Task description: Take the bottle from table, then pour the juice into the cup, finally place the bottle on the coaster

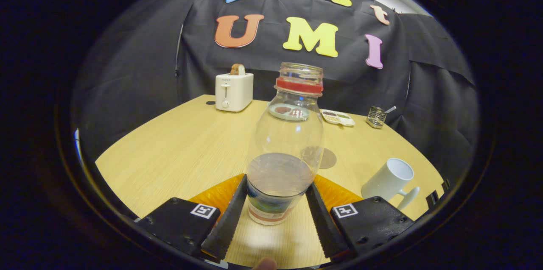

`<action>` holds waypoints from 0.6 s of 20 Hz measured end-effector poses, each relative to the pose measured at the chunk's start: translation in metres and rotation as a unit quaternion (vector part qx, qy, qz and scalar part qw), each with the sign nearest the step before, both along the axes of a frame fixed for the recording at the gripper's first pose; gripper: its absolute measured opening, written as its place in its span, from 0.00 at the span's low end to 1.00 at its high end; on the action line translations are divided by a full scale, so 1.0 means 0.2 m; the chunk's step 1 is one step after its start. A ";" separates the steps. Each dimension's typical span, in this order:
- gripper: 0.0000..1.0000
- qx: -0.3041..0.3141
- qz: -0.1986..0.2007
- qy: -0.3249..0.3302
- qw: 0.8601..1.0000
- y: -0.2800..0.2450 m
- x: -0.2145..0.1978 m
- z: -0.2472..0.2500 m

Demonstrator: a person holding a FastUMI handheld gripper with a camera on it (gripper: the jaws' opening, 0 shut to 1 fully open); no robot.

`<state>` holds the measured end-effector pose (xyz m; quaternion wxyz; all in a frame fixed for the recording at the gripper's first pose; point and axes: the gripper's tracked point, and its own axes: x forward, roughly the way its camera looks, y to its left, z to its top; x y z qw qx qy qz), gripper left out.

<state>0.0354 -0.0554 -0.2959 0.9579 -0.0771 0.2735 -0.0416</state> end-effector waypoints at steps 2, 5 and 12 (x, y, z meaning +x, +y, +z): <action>0.83 0.015 0.002 -0.011 1.000 -0.01 0.01 0.04; 0.80 0.046 -0.007 -0.027 0.999 -0.05 0.02 0.13; 0.77 0.193 -0.036 -0.078 0.977 -0.11 0.06 0.33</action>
